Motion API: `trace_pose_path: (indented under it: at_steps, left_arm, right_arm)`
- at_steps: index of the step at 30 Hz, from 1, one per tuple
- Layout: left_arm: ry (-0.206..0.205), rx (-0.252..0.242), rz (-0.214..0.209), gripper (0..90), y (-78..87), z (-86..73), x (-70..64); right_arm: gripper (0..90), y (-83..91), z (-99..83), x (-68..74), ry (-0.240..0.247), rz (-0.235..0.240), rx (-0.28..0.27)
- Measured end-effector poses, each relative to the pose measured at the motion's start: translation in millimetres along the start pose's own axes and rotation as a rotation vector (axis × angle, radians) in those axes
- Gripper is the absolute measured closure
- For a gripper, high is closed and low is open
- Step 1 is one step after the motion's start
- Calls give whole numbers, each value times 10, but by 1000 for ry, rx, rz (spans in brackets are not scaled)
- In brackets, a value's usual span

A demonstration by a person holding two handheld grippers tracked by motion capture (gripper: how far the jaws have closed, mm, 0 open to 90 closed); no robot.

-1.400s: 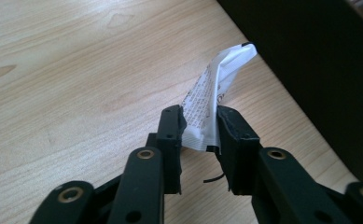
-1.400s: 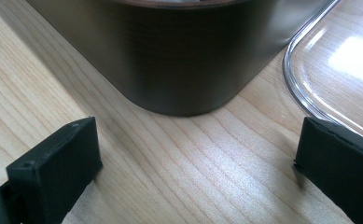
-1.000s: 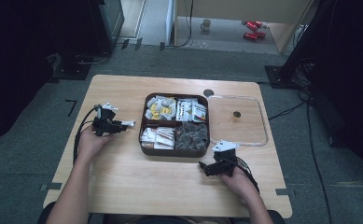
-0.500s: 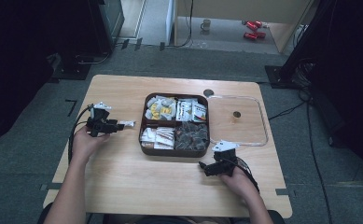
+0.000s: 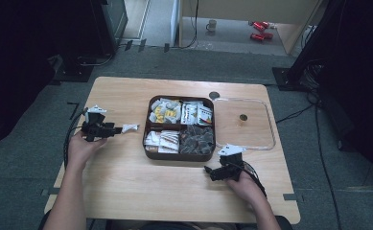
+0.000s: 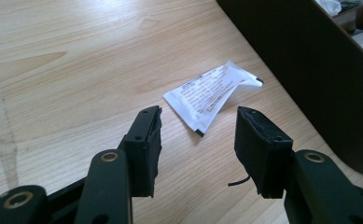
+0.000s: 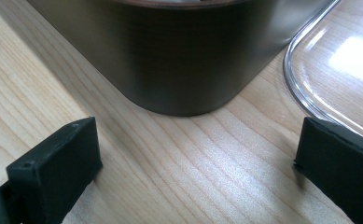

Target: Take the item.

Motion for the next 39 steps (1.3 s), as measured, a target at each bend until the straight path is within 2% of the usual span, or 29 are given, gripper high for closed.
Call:
trace_pose_path:
  at_steps: [4,13,24,29,31,32,33,36,39]
  left_arm:
    - [3,-3,10,508,16,-33,58]
    - [39,-9,22,491,57,-117,235]
    - [58,32,47,486,25,-262,451]
    - [47,-8,39,494,20,-280,473]
    - [16,-41,50,492,7,-300,473]
    - [16,-41,50,485,7,-300,473]
    - [-2,-54,56,485,-2,-308,471]
    - [-23,-70,73,400,-26,-313,464]
    - [-25,-80,81,384,-36,-315,459]
  right_arm:
    - [0,0,0,0,0,0,0]
    - [0,0,1,1,-2,1,0]
    - [0,-1,1,0,2,2,0]
    - [0,-2,1,1,2,2,-2]
    - [0,-2,2,1,2,2,-2]
    - [0,-2,2,1,2,2,-2]
    - [0,-2,2,2,2,2,-2]
    - [0,-2,2,2,2,3,-2]
    - [0,-3,2,2,3,3,-2]
Point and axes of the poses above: each handheld gripper's, and its own axes: y roughly backward along the jaws, z roughly out of its top, x roughly to its left, the point moved 5 cm from there along -y, roughly forward along the jaws, and after that the axes turned 9 degrees about y, right-handed, at the moved point
